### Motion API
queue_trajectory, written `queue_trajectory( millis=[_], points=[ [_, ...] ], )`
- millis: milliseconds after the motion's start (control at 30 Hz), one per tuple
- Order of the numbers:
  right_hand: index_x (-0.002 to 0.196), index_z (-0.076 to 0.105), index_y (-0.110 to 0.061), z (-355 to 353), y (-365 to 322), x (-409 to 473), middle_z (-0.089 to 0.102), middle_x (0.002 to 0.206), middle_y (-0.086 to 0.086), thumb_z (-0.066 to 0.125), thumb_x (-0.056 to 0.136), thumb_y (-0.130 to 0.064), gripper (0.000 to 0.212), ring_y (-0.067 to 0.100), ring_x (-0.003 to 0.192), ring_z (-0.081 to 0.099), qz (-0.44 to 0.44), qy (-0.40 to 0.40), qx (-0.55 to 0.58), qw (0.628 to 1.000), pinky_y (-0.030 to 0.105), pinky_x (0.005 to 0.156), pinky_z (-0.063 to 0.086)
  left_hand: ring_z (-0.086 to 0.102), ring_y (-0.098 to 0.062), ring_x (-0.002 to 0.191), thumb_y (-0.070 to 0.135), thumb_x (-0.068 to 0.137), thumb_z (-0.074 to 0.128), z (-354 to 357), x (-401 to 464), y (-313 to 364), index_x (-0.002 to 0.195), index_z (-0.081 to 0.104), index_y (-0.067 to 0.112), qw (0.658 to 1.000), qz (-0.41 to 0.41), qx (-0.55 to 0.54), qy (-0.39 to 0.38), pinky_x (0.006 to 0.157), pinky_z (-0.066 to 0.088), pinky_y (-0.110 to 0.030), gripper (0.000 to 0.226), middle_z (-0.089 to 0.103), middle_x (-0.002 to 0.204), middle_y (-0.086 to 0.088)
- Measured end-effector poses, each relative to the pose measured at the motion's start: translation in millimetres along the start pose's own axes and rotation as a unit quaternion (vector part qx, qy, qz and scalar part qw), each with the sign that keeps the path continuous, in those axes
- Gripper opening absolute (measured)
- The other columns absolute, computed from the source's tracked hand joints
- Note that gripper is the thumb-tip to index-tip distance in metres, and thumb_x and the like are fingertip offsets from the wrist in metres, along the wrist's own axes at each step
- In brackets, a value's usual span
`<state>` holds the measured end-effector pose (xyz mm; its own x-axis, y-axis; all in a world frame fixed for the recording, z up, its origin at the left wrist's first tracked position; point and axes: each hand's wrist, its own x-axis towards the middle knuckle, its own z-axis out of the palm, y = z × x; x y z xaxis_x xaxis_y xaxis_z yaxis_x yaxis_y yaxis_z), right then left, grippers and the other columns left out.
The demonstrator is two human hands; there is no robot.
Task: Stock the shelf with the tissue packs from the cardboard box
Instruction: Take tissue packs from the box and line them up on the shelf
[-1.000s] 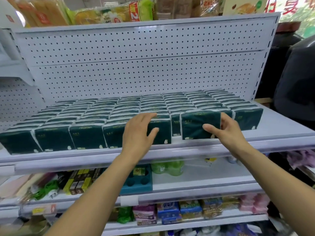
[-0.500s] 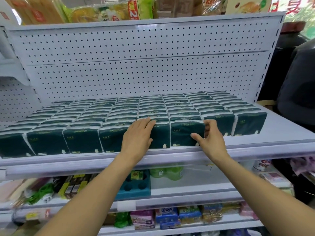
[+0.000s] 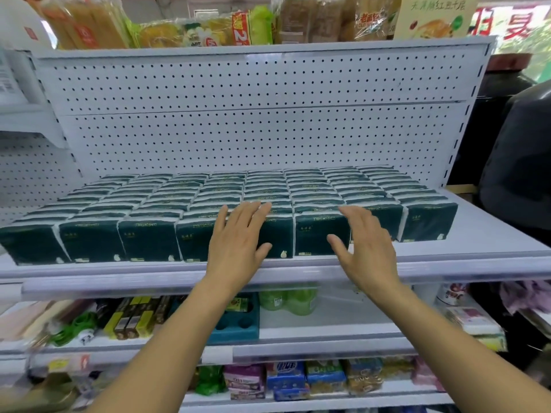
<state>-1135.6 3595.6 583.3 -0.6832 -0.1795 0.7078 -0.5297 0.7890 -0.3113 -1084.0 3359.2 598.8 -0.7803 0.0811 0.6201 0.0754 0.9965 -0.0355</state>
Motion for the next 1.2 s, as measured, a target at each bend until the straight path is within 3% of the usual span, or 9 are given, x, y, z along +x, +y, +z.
queue_trajectory(
  millis=[167,267,467,700,800,967,1200],
  points=[
    [0.142,0.044,-0.015,-2,-29,-35,0.044,0.146,0.007,0.053,0.094,-0.038,0.054,0.026,0.134,0.040,-0.152,0.015,-0.018,0.988,0.045,0.109,0.035,0.031,-0.024,0.143,0.042,0.087,0.065,-13,-57,8,0.151,0.033,0.020,0.997,-0.018,-0.022,0.076,0.117,0.023,-0.053,0.075,0.037,0.154,-0.004],
    [0.146,0.037,-0.017,7,-51,-57,0.040,0.150,0.006,0.048,0.094,-0.041,0.058,0.026,0.137,0.038,-0.178,-0.025,-0.011,0.984,0.049,0.109,0.035,0.034,-0.025,0.142,0.050,0.089,0.058,-19,-99,4,0.152,0.028,0.022,0.996,-0.061,-0.011,0.056,0.116,0.027,-0.053,0.075,0.034,0.156,-0.003],
    [0.147,0.035,-0.017,36,-117,-101,0.046,0.145,0.006,0.040,0.093,-0.047,0.062,0.025,0.124,0.050,-0.193,-0.115,0.022,0.974,0.043,0.099,0.042,0.043,-0.025,0.135,0.061,0.088,0.045,-42,-187,-41,0.154,0.023,0.024,0.988,-0.156,0.003,-0.007,0.107,0.041,-0.046,0.079,0.036,0.154,-0.003],
    [0.138,0.048,-0.017,86,-237,-135,0.053,0.137,0.006,0.038,0.091,-0.055,0.062,0.028,0.116,0.056,-0.242,-0.189,0.036,0.951,0.044,0.093,0.048,0.051,-0.028,0.126,0.056,0.081,0.067,-83,-290,-145,0.151,0.034,0.018,0.971,-0.214,0.086,-0.066,0.102,0.043,-0.048,0.086,0.051,0.142,-0.005],
    [0.139,0.047,-0.019,116,-310,-158,0.053,0.138,0.006,0.038,0.092,-0.056,0.060,0.028,0.119,0.054,-0.253,-0.204,0.045,0.945,0.045,0.093,0.048,0.053,-0.029,0.123,0.058,0.081,0.067,-111,-341,-202,0.150,0.036,0.017,0.961,-0.229,0.112,-0.102,0.100,0.043,-0.047,0.086,0.053,0.139,-0.006],
    [0.141,0.042,-0.021,163,-427,-203,0.048,0.142,0.005,0.054,0.090,-0.053,0.062,0.029,0.122,0.052,-0.258,-0.255,0.043,0.931,0.045,0.094,0.045,0.052,-0.029,0.124,0.056,0.079,0.069,-144,-418,-301,0.148,0.038,0.018,0.951,-0.247,0.123,-0.143,0.101,0.043,-0.048,0.084,0.054,0.139,-0.006],
    [0.139,0.047,-0.018,223,-531,-247,0.053,0.137,0.007,0.058,0.089,-0.046,0.058,0.030,0.120,0.054,-0.241,-0.336,0.039,0.910,0.044,0.089,0.047,0.043,-0.027,0.134,0.056,0.084,0.063,-156,-508,-413,0.151,0.030,0.022,0.920,-0.325,0.074,-0.206,0.110,0.034,-0.046,0.082,0.044,0.148,-0.003]
  ],
)
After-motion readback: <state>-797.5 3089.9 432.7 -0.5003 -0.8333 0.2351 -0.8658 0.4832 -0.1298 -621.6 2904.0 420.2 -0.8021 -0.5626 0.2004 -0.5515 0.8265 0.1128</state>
